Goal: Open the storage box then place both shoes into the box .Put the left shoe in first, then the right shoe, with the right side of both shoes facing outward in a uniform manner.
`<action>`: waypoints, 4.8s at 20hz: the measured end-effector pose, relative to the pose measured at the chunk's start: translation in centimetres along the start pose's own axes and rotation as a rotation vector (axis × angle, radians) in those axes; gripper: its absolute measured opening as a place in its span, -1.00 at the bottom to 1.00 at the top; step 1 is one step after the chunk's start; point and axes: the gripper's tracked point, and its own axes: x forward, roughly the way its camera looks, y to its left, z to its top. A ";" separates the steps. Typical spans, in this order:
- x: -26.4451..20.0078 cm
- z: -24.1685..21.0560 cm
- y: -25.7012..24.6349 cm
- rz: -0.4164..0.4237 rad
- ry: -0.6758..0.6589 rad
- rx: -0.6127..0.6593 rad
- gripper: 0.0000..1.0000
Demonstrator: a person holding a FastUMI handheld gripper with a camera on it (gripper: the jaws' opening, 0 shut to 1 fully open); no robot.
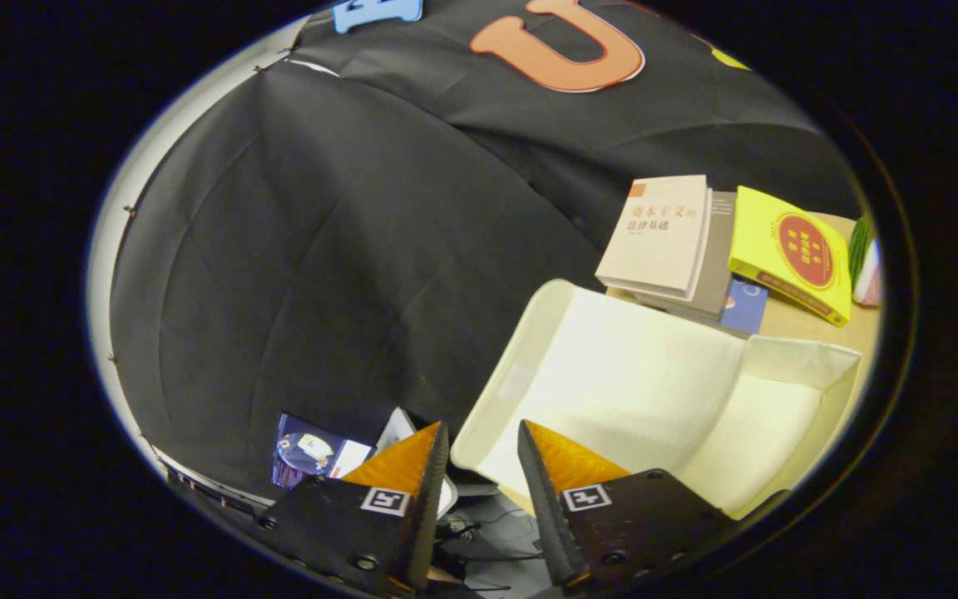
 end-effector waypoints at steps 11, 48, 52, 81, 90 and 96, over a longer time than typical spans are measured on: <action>-3.3 -3.4 -3.2 -0.109 0.024 -0.070 0.90; -27.1 -21.9 -54.4 -0.800 0.234 0.161 -0.57; -27.0 -22.1 -54.5 -0.774 0.224 0.181 -0.87; -16.5 -10.1 -23.8 -0.536 -0.120 0.147 -1.00; -3.1 -13.1 -27.3 -0.667 -0.077 0.237 -1.00; 0.6 -13.6 -30.1 -0.742 0.018 0.261 -1.00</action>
